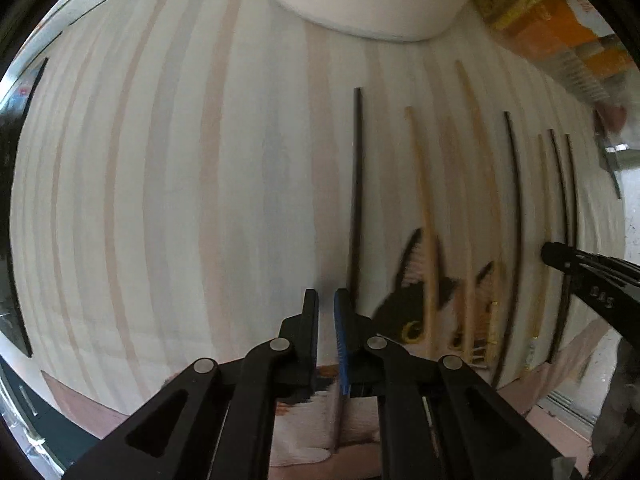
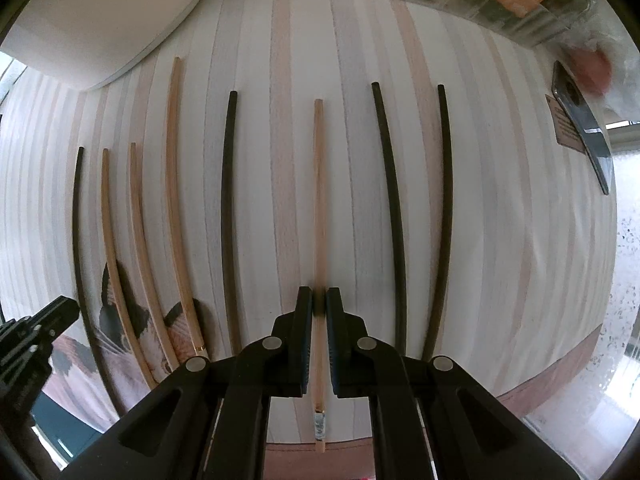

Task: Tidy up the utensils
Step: 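Lift both held chopsticks upright and carry them toward the beige holder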

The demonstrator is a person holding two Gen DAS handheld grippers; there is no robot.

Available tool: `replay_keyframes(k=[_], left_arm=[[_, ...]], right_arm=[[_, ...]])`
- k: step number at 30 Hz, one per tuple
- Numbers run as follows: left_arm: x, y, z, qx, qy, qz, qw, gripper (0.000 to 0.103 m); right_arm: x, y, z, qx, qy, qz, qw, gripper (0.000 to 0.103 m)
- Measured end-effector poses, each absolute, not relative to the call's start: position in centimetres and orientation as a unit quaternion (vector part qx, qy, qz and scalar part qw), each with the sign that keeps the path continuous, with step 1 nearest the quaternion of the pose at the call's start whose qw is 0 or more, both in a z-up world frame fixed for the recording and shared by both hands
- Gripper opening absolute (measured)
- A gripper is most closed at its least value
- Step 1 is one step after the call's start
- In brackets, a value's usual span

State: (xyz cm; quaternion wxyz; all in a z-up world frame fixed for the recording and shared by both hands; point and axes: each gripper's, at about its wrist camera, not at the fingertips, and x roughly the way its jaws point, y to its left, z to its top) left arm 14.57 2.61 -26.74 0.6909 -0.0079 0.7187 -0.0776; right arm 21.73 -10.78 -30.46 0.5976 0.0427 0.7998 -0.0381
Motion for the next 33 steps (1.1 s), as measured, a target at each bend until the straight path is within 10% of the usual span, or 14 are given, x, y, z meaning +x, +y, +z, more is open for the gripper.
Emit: replay_keyframes(k=[33], left_arm=[[16.2, 4.2, -26.0, 0.004, 0.709, -0.055, 0.703, 0.005]], right_arm=[[16.2, -12.2, -27.4, 0.050, 0.812, -0.025, 0.580, 0.008]])
